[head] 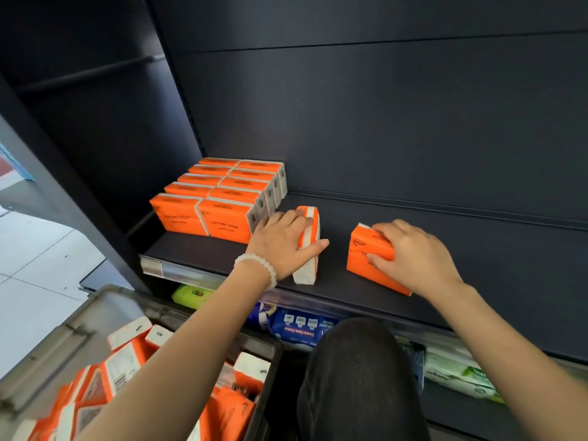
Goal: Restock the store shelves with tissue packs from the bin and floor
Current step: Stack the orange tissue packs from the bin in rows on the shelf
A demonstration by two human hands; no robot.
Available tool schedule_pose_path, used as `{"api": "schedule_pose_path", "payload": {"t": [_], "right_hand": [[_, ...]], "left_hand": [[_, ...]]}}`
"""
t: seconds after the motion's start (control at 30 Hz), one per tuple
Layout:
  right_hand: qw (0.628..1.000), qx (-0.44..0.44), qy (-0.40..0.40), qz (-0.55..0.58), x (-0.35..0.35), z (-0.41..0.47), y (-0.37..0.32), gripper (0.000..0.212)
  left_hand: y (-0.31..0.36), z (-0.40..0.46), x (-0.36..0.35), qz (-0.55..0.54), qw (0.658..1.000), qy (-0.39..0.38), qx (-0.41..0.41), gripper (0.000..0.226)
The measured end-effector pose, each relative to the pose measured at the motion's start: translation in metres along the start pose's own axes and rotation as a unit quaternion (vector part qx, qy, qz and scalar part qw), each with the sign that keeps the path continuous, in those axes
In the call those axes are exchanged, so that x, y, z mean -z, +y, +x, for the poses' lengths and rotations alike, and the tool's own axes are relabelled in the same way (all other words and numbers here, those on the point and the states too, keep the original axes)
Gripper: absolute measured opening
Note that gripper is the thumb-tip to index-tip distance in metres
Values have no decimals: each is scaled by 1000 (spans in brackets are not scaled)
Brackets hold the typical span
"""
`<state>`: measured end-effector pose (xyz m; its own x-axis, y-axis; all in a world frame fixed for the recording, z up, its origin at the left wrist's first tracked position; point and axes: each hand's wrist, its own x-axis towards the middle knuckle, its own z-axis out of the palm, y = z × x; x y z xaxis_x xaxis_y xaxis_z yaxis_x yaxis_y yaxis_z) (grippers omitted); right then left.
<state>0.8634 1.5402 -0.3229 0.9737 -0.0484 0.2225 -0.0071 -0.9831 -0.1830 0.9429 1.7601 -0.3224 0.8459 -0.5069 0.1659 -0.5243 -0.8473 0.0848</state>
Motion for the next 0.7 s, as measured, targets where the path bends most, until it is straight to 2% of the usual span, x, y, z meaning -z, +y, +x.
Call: {"api": "schedule_pose_path", "payload": {"t": [0.2, 0.37, 0.47, 0.57, 0.7], "right_hand": [[1000, -1, -1, 1, 1, -1, 0, 55], [1000, -13, -3, -4, 5, -1, 6, 55], [1000, -22, -1, -16, 8, -1, 14, 56], [999, -27, -3, -17, 10, -2, 22, 56], [1000, -6, -27, 8, 14, -4, 30, 58]], "left_hand": [[14, 3, -1, 57, 997, 21, 47, 94], [17, 6, 1, 97, 994, 26, 47, 74], [24, 13, -1, 128, 990, 20, 60, 75], [40, 22, -6, 169, 980, 22, 105, 75], [51, 39, -16, 128, 982, 45, 133, 72]]}}
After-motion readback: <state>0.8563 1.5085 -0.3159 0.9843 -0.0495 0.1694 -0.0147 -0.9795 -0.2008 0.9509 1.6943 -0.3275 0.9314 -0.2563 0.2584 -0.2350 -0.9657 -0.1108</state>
